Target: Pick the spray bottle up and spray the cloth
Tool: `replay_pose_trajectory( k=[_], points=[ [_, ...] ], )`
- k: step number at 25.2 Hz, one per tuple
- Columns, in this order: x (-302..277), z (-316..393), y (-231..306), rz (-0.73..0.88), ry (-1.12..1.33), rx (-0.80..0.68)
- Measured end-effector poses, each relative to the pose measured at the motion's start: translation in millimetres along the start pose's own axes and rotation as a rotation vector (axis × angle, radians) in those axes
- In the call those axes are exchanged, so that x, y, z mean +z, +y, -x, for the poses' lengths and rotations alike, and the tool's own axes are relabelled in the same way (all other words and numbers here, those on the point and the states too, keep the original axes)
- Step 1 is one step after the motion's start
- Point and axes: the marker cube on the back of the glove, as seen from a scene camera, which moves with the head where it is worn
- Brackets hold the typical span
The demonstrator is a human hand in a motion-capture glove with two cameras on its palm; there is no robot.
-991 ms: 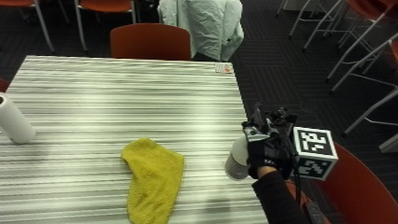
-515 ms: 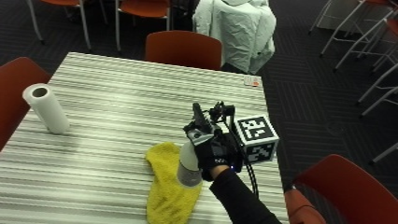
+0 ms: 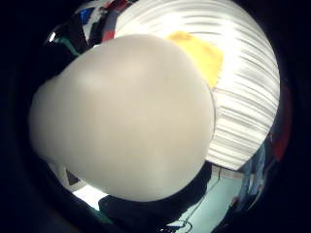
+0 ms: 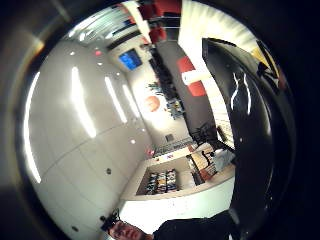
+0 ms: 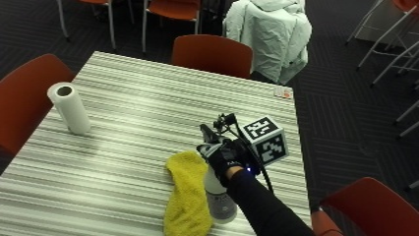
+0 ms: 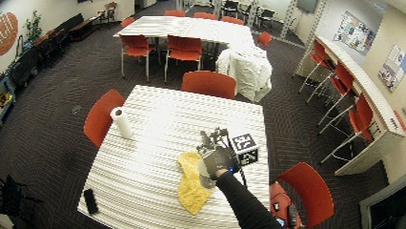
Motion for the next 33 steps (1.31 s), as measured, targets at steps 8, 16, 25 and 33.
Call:
replay_pose_trajectory(
  k=[8,16,25,33],
  points=[
    [29,-57,-15,0.259,0.257,0.436],
    [43,-112,-1,0.411,0.394,0.677],
    [30,-114,-1,0.394,0.347,0.647],
    [6,-86,3,0.276,0.167,0.352]
  ],
)
